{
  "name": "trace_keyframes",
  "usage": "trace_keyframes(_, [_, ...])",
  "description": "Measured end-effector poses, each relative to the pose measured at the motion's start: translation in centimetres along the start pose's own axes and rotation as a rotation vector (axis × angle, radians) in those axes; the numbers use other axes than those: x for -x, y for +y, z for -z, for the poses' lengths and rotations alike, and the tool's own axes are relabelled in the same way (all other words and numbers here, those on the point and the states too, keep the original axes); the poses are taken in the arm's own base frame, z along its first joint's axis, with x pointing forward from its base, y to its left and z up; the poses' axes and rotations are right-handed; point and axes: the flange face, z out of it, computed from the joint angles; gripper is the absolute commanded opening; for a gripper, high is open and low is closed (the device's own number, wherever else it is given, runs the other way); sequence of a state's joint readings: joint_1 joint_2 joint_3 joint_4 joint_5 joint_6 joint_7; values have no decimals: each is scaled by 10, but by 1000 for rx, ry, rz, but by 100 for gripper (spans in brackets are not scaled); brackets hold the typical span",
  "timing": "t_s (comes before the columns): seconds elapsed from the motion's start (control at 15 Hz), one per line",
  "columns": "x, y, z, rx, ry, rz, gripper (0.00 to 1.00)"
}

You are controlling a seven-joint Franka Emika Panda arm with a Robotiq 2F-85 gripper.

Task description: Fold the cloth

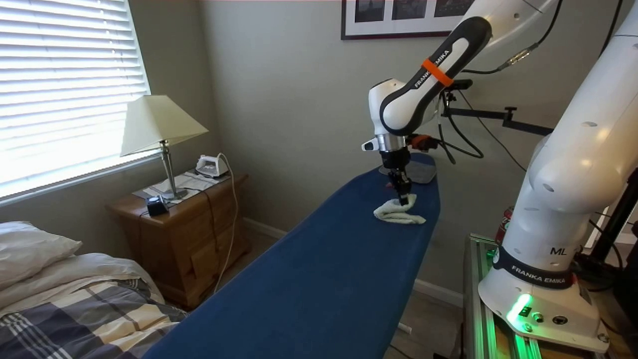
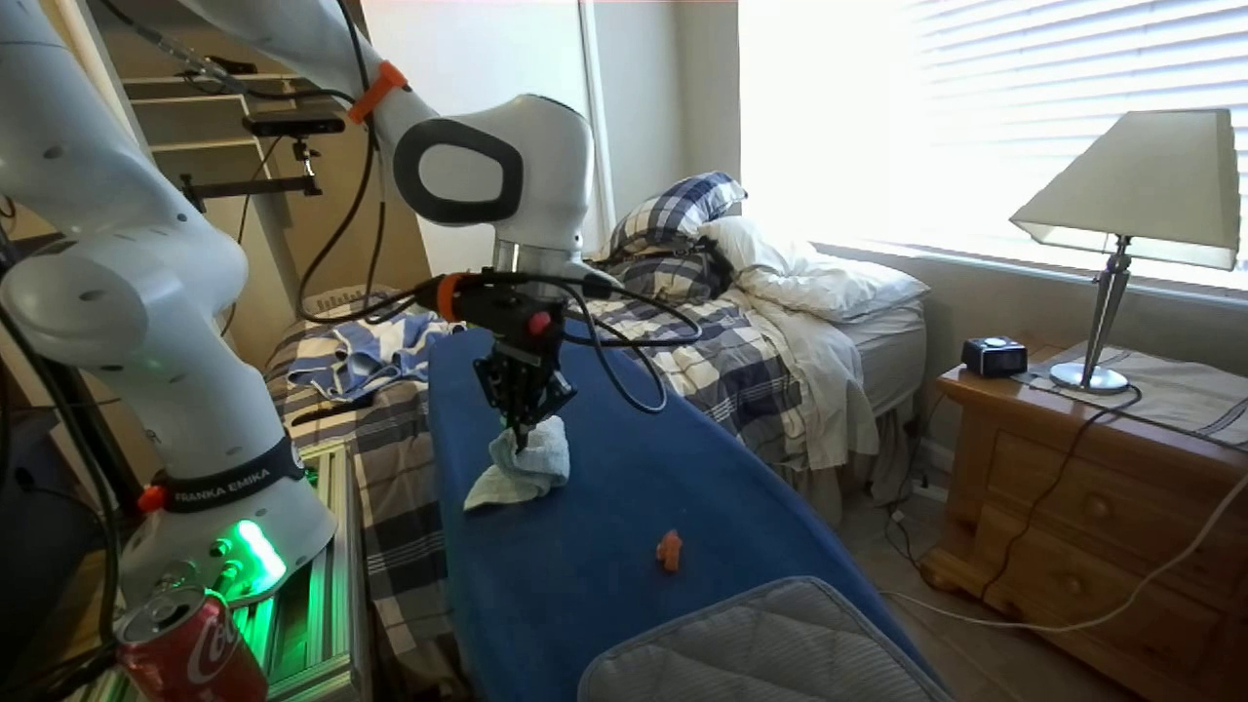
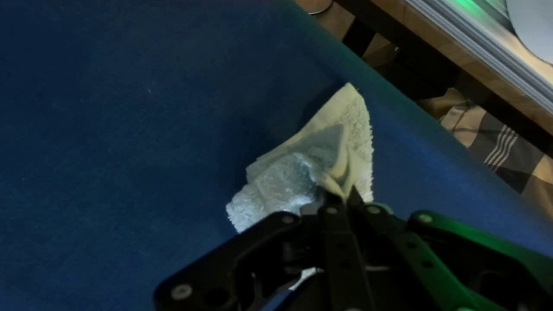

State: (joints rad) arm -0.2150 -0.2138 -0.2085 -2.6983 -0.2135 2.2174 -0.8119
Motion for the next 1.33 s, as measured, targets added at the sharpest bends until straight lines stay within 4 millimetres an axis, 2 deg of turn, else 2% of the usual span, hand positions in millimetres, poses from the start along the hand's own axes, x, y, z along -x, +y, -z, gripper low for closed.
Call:
trace_keyframes(0.27, [2,-5,-6,-3,-16,9,4])
trace_keyframes(0.33, [2,-6,-8,-6,-18,10,7])
trace_keyframes(0.4, [2,-8,-9,-8,-20,10,22])
trace_keyframes(0.47, [2,-9,-10,-9,-22,8,32])
trace_keyframes(0.6, [2,-11,-12,-12,-26,4,40])
trace_keyframes(1.13, [1,-16,-17,-19,-36,-5,95])
trace_keyframes(1.2, [0,-16,-17,-20,-38,-3,99])
trace_keyframes(1.33, [0,-19,-18,-33,-50,0,100])
